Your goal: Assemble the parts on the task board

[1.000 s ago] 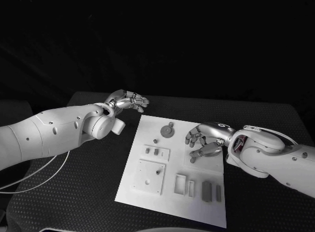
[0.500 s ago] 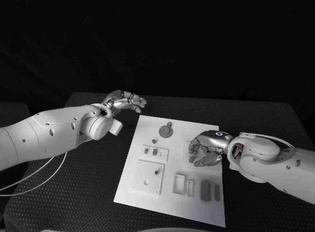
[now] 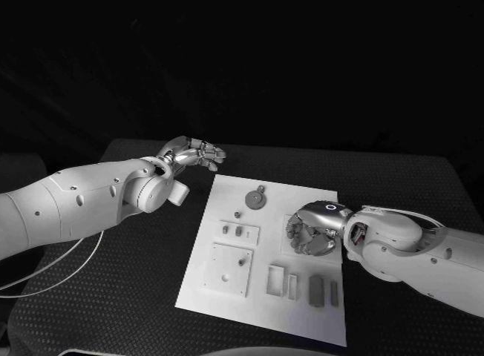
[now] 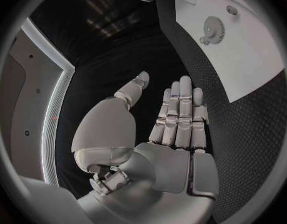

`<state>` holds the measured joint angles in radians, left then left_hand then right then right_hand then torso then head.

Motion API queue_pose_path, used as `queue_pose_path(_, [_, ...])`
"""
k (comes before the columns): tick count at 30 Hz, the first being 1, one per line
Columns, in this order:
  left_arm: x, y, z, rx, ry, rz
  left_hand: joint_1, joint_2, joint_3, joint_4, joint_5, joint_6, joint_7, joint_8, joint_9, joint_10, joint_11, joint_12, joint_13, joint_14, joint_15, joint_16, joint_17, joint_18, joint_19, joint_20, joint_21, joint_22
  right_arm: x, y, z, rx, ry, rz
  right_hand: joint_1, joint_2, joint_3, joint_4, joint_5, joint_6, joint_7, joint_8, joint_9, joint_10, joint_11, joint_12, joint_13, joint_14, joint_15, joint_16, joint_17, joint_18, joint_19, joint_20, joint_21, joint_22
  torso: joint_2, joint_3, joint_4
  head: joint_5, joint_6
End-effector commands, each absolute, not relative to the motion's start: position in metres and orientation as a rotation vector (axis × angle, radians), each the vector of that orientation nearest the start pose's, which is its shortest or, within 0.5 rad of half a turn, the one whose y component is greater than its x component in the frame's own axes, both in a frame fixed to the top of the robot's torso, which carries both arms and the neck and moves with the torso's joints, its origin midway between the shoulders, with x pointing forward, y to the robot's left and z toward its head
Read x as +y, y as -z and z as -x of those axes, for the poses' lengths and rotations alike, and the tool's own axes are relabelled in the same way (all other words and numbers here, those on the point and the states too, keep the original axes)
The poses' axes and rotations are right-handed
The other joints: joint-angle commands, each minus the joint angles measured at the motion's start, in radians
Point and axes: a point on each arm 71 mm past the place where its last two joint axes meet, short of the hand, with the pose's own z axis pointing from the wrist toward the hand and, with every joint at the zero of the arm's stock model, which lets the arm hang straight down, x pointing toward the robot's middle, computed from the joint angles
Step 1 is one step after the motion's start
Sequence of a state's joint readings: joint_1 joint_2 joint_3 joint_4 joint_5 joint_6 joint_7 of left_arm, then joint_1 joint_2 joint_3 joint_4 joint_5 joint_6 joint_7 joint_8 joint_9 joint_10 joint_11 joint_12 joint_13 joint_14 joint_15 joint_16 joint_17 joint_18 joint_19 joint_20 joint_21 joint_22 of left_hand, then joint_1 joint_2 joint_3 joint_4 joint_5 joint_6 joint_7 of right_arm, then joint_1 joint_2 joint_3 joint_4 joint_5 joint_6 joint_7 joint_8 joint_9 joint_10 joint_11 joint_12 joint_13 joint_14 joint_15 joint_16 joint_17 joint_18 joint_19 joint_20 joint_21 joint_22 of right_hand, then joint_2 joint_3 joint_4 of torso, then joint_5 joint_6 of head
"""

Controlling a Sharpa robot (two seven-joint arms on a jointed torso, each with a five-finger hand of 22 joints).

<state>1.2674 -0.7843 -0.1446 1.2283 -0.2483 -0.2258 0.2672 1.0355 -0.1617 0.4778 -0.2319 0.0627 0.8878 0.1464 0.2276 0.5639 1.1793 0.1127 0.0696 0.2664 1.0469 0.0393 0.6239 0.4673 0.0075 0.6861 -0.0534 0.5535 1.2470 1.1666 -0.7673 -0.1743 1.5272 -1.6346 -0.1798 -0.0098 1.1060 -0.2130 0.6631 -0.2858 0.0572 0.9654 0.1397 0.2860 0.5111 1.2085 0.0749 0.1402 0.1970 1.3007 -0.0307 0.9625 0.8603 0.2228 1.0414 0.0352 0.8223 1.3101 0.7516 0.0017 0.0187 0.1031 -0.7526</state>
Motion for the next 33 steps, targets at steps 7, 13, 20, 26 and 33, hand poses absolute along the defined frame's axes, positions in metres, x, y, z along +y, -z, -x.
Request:
queue_pose_path(7, [0.266,0.1991,-0.5359,1.594,1.232,0.898,0.0,0.008,-0.002,0.006,0.001,-0.002,0.001,0.005,-0.001,0.0,0.006,-0.001,-0.002,0.004,0.005,-0.004,0.003,-0.007,0.008,0.001,-0.006,0.001,-0.1502,0.2501,-0.4426,1.799,-0.708,0.569,-0.009,0.01,0.058,0.001,-0.008,0.018,-0.005,0.01,-0.002,0.038,-0.013,0.028,0.021,0.003,-0.02,0.014,-0.015,0.039,0.012,-0.007,0.014,0.013,-0.001,-0.0007,-0.0005,0.003,-0.004])
queue_pose_path(13, [0.2662,0.1993,-0.5359,1.595,1.232,0.899,0.0,0.008,-0.002,0.006,0.001,-0.002,0.001,0.005,-0.001,0.0,0.006,0.0,-0.002,0.004,0.005,-0.005,0.003,-0.007,0.008,0.001,-0.006,0.002,-0.1476,0.2487,-0.4412,1.782,-0.723,0.575,-0.012,0.021,0.095,0.005,-0.009,0.041,-0.015,0.023,0.004,0.066,-0.025,0.05,0.042,0.004,-0.031,0.02,-0.02,0.039,0.017,-0.009,0.017,0.012,-0.001,0.0002,-0.0008,0.004,-0.006])
queue_pose_path(20, [0.266,0.1994,-0.536,1.597,1.232,0.899,0.0,0.008,-0.002,0.007,0.001,-0.002,0.001,0.005,-0.002,0.0,0.006,0.0,-0.003,0.004,0.005,-0.005,0.004,-0.007,0.008,0.001,-0.006,0.002,-0.1488,0.2485,-0.4424,1.765,-0.699,0.587,0.013,0.052,0.168,0.0,-0.008,0.077,-0.031,0.042,0.015,0.092,-0.042,0.077,0.073,0.012,-0.047,0.034,-0.02,0.039,0.029,-0.017,0.024,0.01,-0.001,-0.0001,-0.0002,0.004,-0.006])
queue_pose_path(26, [0.2661,0.1995,-0.5362,1.598,1.231,0.9,-0.001,0.009,-0.002,0.007,0.001,-0.002,0.001,0.005,-0.002,0.0,0.006,-0.001,-0.003,0.004,0.005,-0.006,0.005,-0.007,0.008,0.001,-0.007,0.002,-0.1466,0.2469,-0.4417,1.742,-0.699,0.597,0.017,0.06,0.206,0.0,-0.009,0.089,-0.036,0.049,0.022,0.095,-0.047,0.091,0.096,0.015,-0.053,0.05,-0.012,0.039,0.042,-0.023,0.032,0.011,-0.001,0.0005,-0.0006,0.005,-0.007])
queue_pose_path(33, [0.2655,0.1996,-0.5366,1.598,1.232,0.899,-0.001,0.009,-0.002,0.007,0.001,-0.002,0.001,0.005,-0.002,0.0,0.006,-0.001,-0.003,0.003,0.005,-0.006,0.005,-0.007,0.008,0.001,-0.007,0.002,-0.1462,0.2458,-0.4396,1.735,-0.697,0.606,0.024,0.094,0.182,-0.004,-0.009,0.092,-0.04,0.057,0.037,0.093,-0.051,0.104,0.124,0.015,-0.056,0.064,-0.005,0.039,0.051,-0.031,0.043,0.013,-0.001,-0.0003,0.0003,0.006,-0.008])
